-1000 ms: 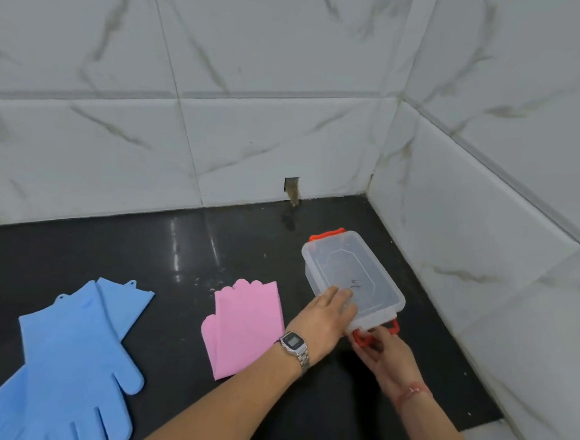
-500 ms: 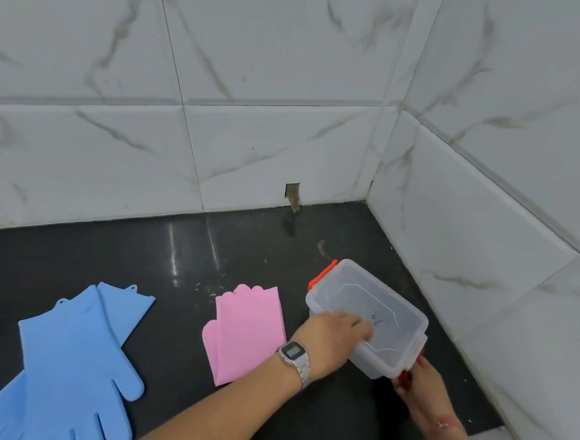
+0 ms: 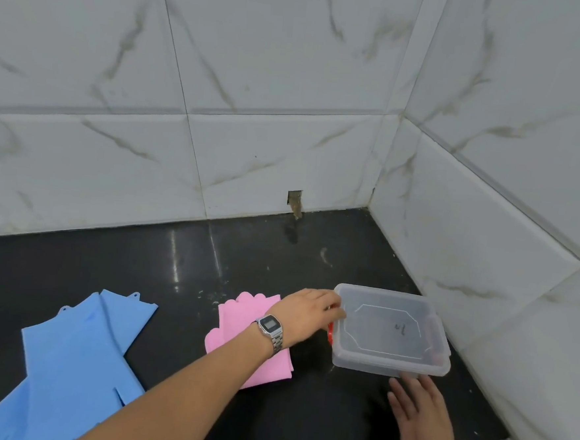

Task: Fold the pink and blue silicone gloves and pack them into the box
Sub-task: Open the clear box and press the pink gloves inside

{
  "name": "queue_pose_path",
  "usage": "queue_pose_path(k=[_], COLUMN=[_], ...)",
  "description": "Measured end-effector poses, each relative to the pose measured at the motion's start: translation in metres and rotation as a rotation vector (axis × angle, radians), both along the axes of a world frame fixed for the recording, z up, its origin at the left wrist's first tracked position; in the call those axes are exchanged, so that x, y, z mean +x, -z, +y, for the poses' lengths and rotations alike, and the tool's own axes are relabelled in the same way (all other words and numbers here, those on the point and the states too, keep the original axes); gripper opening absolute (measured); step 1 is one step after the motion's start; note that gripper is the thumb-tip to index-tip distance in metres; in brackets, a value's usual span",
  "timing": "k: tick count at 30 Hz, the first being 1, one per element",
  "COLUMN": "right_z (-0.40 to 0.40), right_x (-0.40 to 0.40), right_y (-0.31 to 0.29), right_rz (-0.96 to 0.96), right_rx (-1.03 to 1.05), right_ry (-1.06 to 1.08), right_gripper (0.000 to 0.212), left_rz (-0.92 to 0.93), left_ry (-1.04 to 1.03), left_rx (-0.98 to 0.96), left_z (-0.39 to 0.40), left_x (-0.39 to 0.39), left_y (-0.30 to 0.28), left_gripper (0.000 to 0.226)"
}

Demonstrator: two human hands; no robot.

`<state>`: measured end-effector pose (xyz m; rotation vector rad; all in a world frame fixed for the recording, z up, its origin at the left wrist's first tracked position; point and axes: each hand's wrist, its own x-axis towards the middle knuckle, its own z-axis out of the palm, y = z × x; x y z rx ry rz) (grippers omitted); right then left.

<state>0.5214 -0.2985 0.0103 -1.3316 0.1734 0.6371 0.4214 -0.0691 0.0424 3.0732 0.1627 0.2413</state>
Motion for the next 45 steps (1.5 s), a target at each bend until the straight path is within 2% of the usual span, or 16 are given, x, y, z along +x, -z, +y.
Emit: queue_pose_path(k=[5, 8, 10, 13, 15, 17, 20, 21, 23, 26, 31, 35, 37, 41, 45], right_z=[0.028, 0.039, 0.043, 0.044, 0.045, 0.047, 0.046, 0.045, 0.042, 0.04, 0.036, 0.034, 0.034, 0.036, 0.037], right_x=[0.008, 0.01, 0.005, -0.009, -0.019, -0.023, -0.016, -0.013, -0.008, -0.002, 0.002, 0.001, 0.0, 0.001, 0.003], right_y=[-0.034, -0.045, -0.043, -0.039, -0.04, -0.041, -0.037, -0.035, -0.034, -0.034, -0.033, -0.028, -0.026, -0.021, -0.018], right_rz=[-0.114, -0.15, -0.078, 0.168, 0.302, 0.319, 0.303, 0.304, 0.3, 0.29, 0.273, 0.246, 0.226, 0.183, 0.173], right_rx=[0.004, 0.009, -0.009, -0.052, -0.019, 0.012, 0.06, 0.068, 0.08, 0.112, 0.082, 0.048, 0.03, 0.0, -0.01], right_ry=[-0.218, -0.273, -0.234, -0.215, -0.222, -0.211, -0.218, -0.225, -0.237, -0.276, -0.292, -0.307, -0.302, -0.306, -0.312], right_gripper=[0.034, 0.046, 0.043, 0.012, 0.017, 0.02, 0.02, 0.021, 0.02, 0.019, 0.02, 0.022, 0.022, 0.021, 0.022], left_rz=[-0.093, -0.131, -0.066, 0.048, 0.032, 0.01, 0.099, 0.111, 0.099, 0.071, 0.238, 0.28, 0.233, 0.086, 0.041], left_ry=[0.03, -0.007, -0.04, -0.116, -0.11, -0.089, -0.1, -0.102, -0.075, 0.001, 0.008, 0.018, 0.025, 0.001, -0.05], left_rx=[-0.065, -0.055, -0.007, 0.06, 0.042, -0.071, -0.384, -0.385, -0.254, -0.209, -0.065, -0.016, -0.032, -0.045, -0.061], left_z=[-0.022, -0.046, -0.062, -0.082, -0.09, -0.088, -0.073, -0.066, -0.054, -0.052, -0.052, -0.05, -0.051, -0.054, -0.06], left_x=[-0.004, 0.004, 0.011, 0.018, 0.018, 0.022, 0.024, 0.022, 0.015, 0.007, 0.009, 0.008, 0.008, 0.004, 0.004], left_y=[0.006, 0.012, 0.014, 0.003, 0.001, 0.001, -0.016, -0.019, -0.021, -0.018, -0.01, -0.015, -0.016, -0.018, -0.014], left_gripper=[0.029, 0.029, 0.033, 0.025, 0.025, 0.035, 0.052, 0.055, 0.054, 0.047, 0.067, 0.065, 0.06, 0.033, 0.032])
